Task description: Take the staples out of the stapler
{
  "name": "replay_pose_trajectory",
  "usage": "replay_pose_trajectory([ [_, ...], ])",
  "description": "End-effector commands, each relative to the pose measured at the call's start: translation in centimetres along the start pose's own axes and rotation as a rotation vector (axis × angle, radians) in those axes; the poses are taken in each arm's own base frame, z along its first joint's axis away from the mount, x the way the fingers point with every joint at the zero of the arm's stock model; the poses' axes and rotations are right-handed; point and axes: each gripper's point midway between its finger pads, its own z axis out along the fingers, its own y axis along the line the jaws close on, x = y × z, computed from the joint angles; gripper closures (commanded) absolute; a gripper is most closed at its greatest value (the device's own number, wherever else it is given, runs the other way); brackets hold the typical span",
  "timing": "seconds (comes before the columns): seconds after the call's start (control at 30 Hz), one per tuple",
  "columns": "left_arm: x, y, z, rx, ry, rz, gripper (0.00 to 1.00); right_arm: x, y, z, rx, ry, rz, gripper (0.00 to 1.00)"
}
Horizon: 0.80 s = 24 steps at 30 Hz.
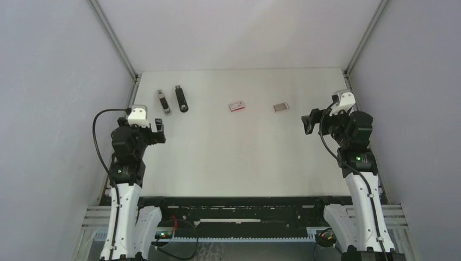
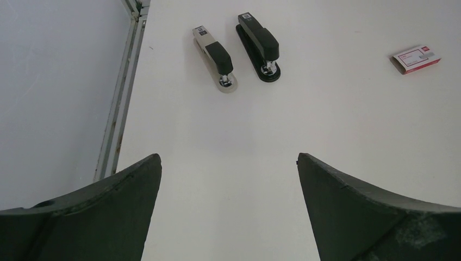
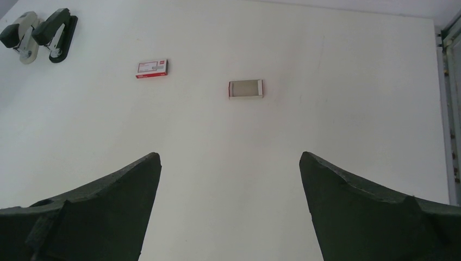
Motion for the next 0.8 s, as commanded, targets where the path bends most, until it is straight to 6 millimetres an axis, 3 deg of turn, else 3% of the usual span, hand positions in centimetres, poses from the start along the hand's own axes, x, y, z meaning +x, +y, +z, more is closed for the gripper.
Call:
replay_pose_trajectory([
  [0.0, -1.4, 1.0, 1.0, -0.035, -0.032, 0.032, 0.00, -0.7, 0.5, 0.3, -0.034, -0.026, -0.032, 0.00],
  [0.37, -2.8, 1.8, 4.4, -0.038, 0.041, 0.062, 0.00, 0.3, 1.4, 0.6, -0.103, 0.013, -0.077, 0.00],
  [0.77, -3.7, 4.2, 11.6, -0.127, 0.177, 0.008, 0.00, 0.8, 1.7, 0.8, -0.121, 0.033, -0.110, 0.00],
])
